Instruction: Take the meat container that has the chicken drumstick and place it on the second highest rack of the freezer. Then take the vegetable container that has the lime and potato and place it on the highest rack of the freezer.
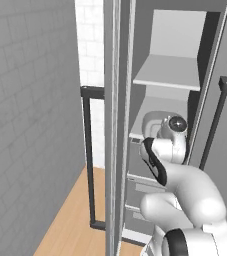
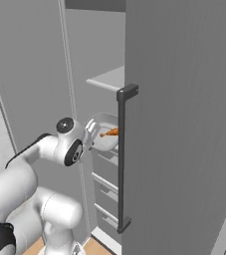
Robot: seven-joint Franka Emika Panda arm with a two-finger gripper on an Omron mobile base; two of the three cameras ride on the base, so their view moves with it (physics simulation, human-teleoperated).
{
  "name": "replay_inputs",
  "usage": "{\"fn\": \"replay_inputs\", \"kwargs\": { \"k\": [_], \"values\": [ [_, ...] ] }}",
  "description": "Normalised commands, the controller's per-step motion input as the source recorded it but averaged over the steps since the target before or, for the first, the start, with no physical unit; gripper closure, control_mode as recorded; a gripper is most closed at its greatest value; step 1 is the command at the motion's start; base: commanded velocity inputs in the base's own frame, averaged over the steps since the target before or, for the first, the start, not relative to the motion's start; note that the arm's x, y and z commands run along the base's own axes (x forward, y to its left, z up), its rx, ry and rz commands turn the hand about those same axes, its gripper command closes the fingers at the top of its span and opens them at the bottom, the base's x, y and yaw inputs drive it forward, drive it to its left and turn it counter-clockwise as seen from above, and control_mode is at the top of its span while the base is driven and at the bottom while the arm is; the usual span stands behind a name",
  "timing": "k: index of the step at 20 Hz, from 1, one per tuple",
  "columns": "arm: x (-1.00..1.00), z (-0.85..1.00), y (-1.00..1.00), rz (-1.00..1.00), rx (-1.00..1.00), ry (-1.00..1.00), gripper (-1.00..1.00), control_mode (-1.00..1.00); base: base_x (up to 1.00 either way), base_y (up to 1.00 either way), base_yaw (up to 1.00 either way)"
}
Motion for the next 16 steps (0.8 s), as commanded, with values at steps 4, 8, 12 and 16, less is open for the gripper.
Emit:
{"fn": "replay_inputs", "kwargs": {
  "k": [4,8,12,16],
  "values": [
    [0.02,0.02,0.0,0.07,0.0,-0.01,1.0,-1.0,0.0,0.0,0.0],
    [0.24,0.0,-0.08,0.0,0.0,0.0,1.0,-1.0,0.0,0.0,0.0],
    [0.35,0.0,-0.07,0.0,0.0,-0.01,1.0,-1.0,0.0,0.0,0.0],
    [0.28,0.01,-0.16,0.0,0.0,-0.01,1.0,-1.0,0.0,0.0,0.0]
  ]
}}
